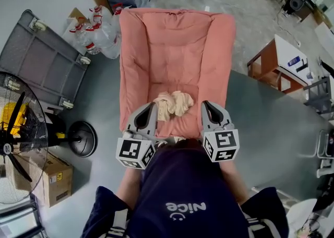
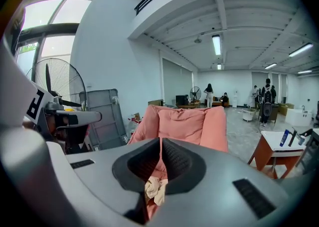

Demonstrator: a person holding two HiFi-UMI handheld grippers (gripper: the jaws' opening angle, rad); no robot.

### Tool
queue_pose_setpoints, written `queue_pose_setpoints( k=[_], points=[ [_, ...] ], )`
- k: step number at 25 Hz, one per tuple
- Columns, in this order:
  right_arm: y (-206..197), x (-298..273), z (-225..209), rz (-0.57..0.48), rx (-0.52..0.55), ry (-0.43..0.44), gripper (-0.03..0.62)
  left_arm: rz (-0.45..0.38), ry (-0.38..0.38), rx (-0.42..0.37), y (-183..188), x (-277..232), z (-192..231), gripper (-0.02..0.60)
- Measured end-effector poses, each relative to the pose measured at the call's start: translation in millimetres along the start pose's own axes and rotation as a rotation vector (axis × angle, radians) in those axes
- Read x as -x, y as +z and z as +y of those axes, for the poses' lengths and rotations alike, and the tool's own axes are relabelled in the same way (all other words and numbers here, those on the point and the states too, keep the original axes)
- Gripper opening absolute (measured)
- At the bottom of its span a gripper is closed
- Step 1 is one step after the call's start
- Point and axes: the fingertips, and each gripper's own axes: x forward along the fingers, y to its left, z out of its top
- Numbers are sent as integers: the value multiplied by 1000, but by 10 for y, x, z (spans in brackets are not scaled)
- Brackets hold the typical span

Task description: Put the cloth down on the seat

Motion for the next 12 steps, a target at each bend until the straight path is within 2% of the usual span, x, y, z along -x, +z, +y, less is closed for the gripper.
queue_pose_setpoints(
  k=[12],
  points=[
    [129,-108,34,-25,34,30,54,-4,-22,17,32,-98,57,20]
  ],
)
